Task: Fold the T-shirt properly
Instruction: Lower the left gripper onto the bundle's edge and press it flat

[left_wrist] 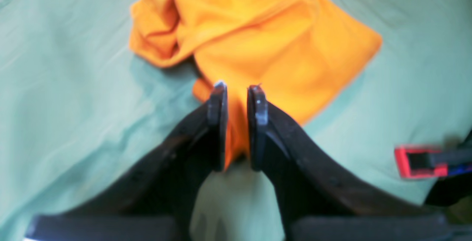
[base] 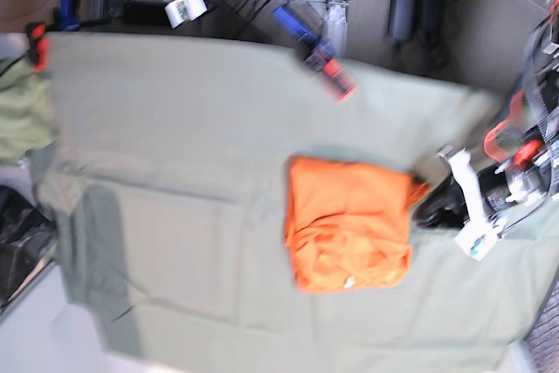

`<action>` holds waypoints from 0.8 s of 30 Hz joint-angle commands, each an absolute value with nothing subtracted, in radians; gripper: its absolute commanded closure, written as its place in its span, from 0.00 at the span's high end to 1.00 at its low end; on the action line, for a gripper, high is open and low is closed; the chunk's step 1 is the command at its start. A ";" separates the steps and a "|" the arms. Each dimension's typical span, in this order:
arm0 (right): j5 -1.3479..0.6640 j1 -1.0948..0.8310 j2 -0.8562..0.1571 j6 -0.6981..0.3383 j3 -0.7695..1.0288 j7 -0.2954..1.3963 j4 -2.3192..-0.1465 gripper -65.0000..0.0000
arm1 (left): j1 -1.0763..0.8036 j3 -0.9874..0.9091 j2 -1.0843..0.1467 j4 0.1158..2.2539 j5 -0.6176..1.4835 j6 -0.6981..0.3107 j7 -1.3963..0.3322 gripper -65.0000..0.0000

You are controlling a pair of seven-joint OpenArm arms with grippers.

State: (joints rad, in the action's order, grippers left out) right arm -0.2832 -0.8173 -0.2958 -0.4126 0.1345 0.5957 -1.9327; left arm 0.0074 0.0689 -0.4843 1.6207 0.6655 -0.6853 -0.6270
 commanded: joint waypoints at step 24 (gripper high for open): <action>-0.269 -0.858 -0.185 -0.501 0.138 0.584 -1.948 0.00 | 0.297 0.172 -0.395 1.377 0.607 -0.692 -0.520 0.21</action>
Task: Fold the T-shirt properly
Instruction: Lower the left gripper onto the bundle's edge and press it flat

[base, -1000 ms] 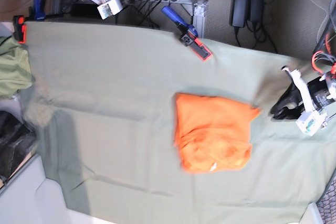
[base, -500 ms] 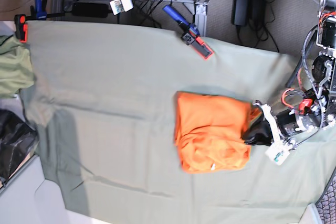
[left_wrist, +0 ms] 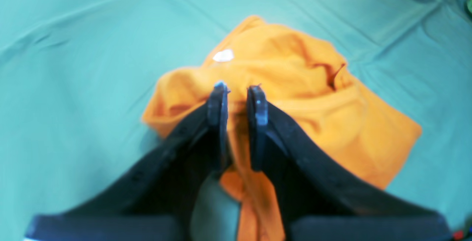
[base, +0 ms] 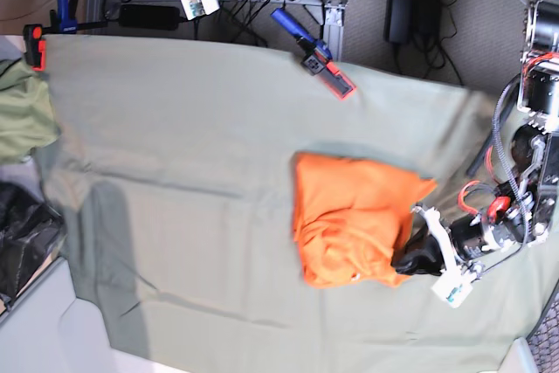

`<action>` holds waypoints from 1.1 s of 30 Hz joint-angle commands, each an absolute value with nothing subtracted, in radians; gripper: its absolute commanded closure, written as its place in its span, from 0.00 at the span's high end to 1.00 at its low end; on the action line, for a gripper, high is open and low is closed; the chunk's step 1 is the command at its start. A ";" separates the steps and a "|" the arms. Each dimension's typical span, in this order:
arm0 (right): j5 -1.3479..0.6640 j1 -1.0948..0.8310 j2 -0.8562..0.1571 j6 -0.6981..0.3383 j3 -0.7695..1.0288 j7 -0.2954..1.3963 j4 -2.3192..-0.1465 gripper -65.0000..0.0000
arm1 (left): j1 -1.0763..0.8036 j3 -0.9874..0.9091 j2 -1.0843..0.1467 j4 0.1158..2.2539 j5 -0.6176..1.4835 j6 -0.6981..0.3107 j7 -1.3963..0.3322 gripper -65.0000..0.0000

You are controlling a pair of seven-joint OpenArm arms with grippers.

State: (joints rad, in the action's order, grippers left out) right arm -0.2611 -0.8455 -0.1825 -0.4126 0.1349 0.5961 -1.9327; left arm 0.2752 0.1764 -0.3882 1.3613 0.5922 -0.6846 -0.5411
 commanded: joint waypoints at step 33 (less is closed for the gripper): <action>-0.270 -0.876 -0.185 -0.501 0.138 0.601 -1.949 0.00 | 0.382 0.333 -0.363 1.138 0.311 -0.639 -0.325 0.21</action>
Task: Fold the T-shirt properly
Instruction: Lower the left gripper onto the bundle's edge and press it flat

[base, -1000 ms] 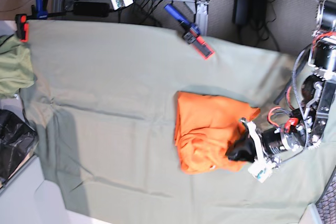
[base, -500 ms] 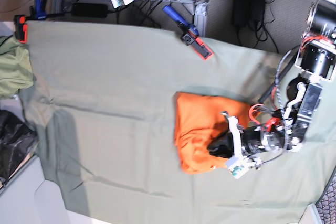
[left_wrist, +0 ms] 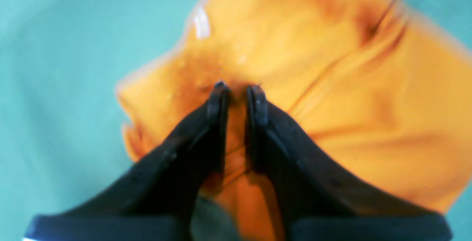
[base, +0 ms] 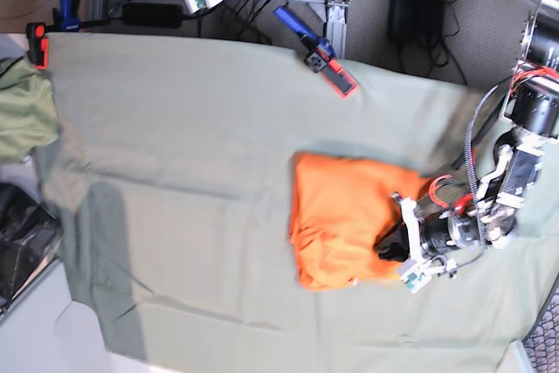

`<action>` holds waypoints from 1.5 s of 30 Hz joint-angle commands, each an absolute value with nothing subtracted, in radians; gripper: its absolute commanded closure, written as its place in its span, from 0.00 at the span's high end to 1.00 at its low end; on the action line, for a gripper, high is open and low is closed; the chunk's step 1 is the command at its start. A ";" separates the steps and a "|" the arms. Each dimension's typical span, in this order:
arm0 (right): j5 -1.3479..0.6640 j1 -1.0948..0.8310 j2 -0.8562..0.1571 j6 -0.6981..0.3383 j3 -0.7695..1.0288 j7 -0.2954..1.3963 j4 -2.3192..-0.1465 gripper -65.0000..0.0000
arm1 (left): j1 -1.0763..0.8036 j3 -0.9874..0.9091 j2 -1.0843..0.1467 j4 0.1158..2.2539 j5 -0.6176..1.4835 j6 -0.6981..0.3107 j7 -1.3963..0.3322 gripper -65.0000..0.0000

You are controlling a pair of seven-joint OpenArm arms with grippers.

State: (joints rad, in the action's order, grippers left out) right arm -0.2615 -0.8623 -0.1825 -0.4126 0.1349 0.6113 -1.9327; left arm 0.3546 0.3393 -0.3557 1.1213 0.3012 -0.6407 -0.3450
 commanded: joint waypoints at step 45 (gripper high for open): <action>-0.270 -0.912 -0.163 -0.501 0.138 0.599 -1.949 0.00 | 0.482 0.335 -0.116 0.855 0.207 -0.636 -0.181 0.20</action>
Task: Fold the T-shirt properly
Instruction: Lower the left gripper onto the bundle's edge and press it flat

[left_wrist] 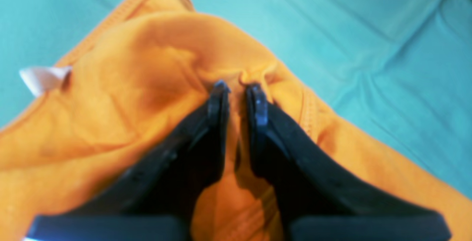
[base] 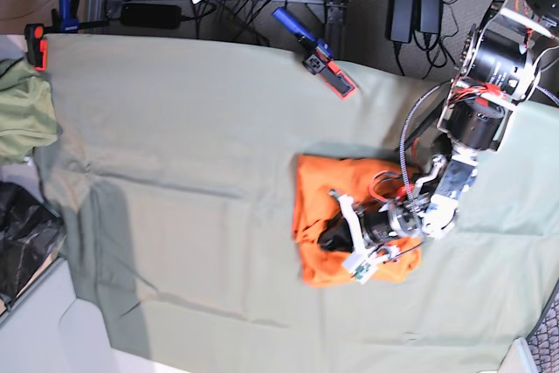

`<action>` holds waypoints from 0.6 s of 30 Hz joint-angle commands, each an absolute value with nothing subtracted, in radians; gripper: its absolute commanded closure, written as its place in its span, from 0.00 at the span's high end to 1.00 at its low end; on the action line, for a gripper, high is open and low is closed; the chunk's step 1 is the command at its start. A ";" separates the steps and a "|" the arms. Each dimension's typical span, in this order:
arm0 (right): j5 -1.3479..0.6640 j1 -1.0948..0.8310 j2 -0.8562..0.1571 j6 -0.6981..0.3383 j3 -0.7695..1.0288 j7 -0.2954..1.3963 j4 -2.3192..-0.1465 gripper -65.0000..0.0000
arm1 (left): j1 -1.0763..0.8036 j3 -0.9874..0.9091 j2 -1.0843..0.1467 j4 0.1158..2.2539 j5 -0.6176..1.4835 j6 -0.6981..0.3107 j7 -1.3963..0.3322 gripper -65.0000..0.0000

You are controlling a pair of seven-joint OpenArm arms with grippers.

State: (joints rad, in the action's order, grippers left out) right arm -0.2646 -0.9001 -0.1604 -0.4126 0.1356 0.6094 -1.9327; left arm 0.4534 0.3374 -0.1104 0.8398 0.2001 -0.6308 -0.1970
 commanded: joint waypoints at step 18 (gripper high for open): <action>-0.268 -0.942 -0.162 -0.501 0.138 0.607 -1.949 0.00 | 0.596 0.335 -0.078 0.850 0.226 -0.575 -0.110 0.20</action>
State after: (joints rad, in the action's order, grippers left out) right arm -0.2604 -0.9253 -0.1604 -0.4126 0.1356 0.6151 -1.9327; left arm 0.5682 0.3393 -0.0708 0.8379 0.2146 -0.5838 -0.1318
